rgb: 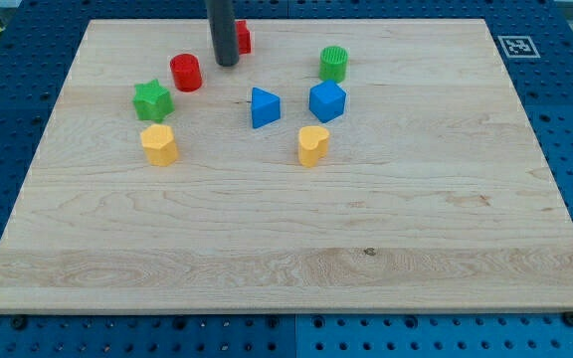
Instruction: Move the blue cube right and a bit down
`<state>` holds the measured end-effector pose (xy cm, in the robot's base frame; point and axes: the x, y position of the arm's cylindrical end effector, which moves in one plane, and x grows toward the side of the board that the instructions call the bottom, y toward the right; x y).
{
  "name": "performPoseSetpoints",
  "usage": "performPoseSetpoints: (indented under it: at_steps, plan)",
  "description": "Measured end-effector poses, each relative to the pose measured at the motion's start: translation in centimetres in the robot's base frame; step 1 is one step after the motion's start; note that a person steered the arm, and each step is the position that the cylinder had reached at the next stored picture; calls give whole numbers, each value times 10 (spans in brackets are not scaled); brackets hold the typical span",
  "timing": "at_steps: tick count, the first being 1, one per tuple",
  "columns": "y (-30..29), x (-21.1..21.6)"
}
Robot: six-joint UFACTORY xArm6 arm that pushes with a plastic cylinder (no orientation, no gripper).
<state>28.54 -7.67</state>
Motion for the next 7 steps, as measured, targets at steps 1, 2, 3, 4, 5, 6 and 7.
performPoseSetpoints:
  at_steps: [1,2,3,4,5,6,7]
  plan:
    - [31,3]
    - [62,14]
    - [78,42]
    - [85,58]
    - [101,59]
    - [128,70]
    - [139,81]
